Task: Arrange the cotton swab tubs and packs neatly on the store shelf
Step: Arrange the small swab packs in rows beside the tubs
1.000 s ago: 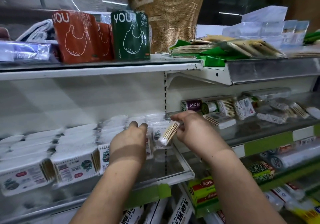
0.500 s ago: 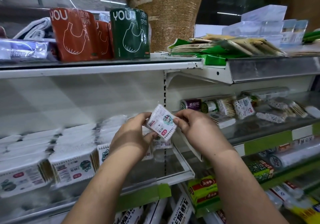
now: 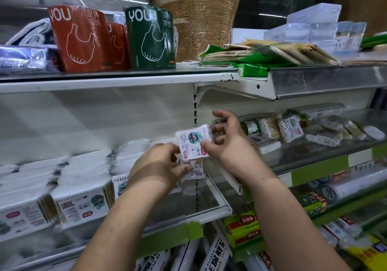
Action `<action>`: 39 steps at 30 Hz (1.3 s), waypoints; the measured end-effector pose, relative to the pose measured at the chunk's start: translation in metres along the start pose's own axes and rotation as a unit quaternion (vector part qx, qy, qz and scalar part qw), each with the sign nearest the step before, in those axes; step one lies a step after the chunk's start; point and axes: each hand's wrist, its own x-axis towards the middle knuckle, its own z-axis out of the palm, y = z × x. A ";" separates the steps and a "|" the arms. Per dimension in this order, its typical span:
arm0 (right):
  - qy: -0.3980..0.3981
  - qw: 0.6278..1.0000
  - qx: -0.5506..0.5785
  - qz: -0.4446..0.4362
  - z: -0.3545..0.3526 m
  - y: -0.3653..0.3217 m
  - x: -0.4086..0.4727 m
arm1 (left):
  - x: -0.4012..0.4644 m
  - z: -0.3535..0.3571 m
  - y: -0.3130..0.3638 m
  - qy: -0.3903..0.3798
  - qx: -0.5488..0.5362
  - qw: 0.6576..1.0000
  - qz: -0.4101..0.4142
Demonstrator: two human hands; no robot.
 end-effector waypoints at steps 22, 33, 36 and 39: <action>-0.123 0.879 -0.461 -0.024 0.043 0.015 -0.005 | -0.011 0.019 -0.015 -0.065 0.090 0.993 -0.028; -0.123 0.894 -0.430 0.016 0.059 0.027 -0.017 | -0.017 0.022 -0.015 -0.085 0.058 0.994 -0.028; -0.138 0.885 -0.443 0.036 0.060 0.023 -0.023 | -0.022 0.019 -0.012 -0.129 0.069 0.989 -0.032; -0.090 0.887 -0.454 0.004 0.059 0.021 -0.032 | -0.032 0.011 -0.010 -0.053 0.086 0.995 0.002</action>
